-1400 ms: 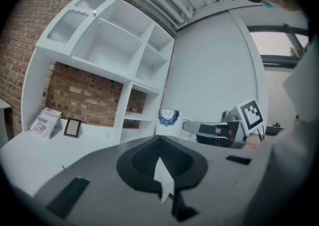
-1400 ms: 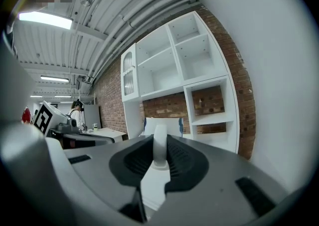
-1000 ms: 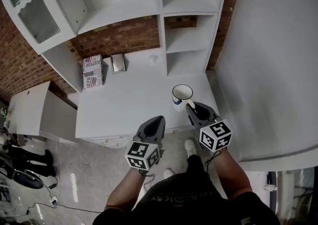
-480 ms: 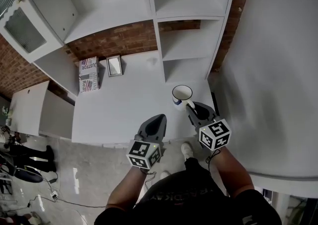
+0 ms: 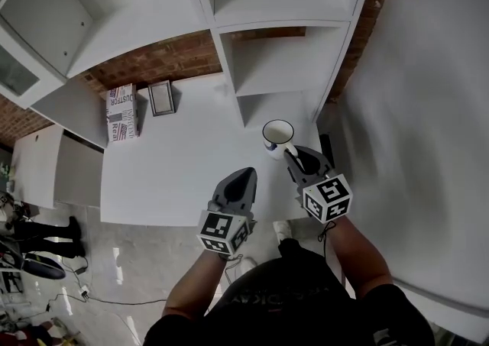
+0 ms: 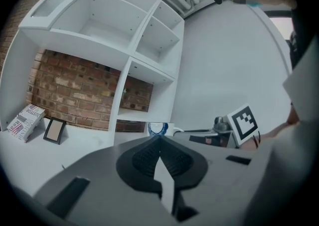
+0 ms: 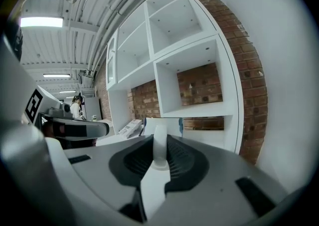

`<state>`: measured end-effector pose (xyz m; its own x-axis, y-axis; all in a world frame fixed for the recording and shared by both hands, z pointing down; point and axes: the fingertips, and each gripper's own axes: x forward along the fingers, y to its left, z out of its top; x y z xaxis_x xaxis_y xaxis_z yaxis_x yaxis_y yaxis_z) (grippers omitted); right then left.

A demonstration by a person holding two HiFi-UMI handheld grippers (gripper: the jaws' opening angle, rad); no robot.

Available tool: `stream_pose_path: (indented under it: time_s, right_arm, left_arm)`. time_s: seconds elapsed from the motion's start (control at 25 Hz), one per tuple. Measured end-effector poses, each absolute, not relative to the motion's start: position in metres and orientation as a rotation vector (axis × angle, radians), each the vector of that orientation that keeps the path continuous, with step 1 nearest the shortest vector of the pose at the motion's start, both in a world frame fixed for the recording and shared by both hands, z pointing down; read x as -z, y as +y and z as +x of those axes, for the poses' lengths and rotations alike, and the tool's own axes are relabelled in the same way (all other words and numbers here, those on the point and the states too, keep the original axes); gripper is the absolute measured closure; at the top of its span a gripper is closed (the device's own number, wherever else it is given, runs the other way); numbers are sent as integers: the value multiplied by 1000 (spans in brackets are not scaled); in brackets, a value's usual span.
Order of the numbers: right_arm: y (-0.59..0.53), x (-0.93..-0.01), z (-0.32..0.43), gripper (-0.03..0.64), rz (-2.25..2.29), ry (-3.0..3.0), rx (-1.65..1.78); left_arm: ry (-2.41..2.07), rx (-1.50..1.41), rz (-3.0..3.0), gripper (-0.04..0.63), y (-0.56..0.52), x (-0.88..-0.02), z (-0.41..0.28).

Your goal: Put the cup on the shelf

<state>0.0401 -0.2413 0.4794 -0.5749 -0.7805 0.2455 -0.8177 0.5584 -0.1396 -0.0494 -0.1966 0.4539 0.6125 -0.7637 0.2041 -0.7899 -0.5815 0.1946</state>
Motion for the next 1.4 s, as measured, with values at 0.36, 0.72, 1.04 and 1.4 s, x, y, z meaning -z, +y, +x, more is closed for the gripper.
stream_pose_path:
  time_s: [0.36, 0.72, 1.04, 1.4]
  right_arm:
    - [-303, -518, 55, 558, 1356, -2601, -361]
    - [-361, -572, 60, 558, 1369, -2541, -427]
    - [-404, -612, 61, 558, 1384, -2488, -478]
    - [-434, -642, 58, 558, 1362, -2438, -485]
  left_arm:
    - [-1384, -155, 2537, 591, -248, -486, -39]
    - [-1480, -172, 2490, 591, -296, -523, -30]
    - [-1513, -206, 2431, 591, -329, -558, -25]
    - [-1523, -209, 2403, 591, -349, -571, -19]
